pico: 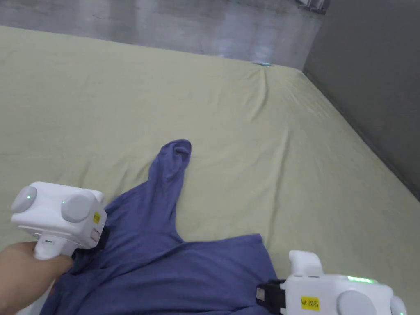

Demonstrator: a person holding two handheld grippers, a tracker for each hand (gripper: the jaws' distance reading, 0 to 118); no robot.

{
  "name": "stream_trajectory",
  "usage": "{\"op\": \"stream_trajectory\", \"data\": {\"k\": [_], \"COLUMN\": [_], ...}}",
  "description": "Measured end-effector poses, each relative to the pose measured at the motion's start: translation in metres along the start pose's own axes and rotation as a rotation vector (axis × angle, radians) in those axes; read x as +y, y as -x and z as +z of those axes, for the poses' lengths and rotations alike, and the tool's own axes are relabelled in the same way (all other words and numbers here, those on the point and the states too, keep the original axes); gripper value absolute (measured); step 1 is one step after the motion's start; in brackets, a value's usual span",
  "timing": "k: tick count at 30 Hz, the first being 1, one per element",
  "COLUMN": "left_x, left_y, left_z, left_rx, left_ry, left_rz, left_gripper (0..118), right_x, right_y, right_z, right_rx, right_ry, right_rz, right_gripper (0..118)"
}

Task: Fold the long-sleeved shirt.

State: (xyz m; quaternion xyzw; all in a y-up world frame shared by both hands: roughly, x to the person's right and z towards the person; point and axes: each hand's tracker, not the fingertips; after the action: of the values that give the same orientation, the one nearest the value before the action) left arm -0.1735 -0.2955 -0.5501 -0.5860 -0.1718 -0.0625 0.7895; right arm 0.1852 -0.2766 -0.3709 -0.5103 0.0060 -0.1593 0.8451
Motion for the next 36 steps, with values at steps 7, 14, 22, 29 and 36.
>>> {"op": "stream_trajectory", "data": {"k": [7,14,22,29,36], "left_x": [0.015,0.018,0.018,0.020,0.047], "left_y": [0.021,0.019,0.021,0.039,0.085], "left_z": [0.017,0.009,0.010,0.043,0.136], "left_rx": [-0.025,-0.016,-0.004,-0.088,-0.116], "left_ry": [-0.018,0.004,0.019,-0.002,-0.114], "left_rz": [0.055,0.058,0.072,0.164,0.221], "left_gripper": [0,0,0,0,0], "right_x": [0.110,0.133,0.116,0.098,0.143], "right_y": [-0.033,-0.024,0.033,0.044,0.008], "right_z": [-0.052,-0.124,-0.118,-0.063,0.079], "right_rx": [-0.006,-0.224,-0.300,-0.206,-0.205], "right_ry": [0.081,0.263,0.225,0.167,-0.066], "right_rz": [-0.162,-0.186,0.111,0.193,0.220], "right_gripper": [118,86,1,1,1]}}
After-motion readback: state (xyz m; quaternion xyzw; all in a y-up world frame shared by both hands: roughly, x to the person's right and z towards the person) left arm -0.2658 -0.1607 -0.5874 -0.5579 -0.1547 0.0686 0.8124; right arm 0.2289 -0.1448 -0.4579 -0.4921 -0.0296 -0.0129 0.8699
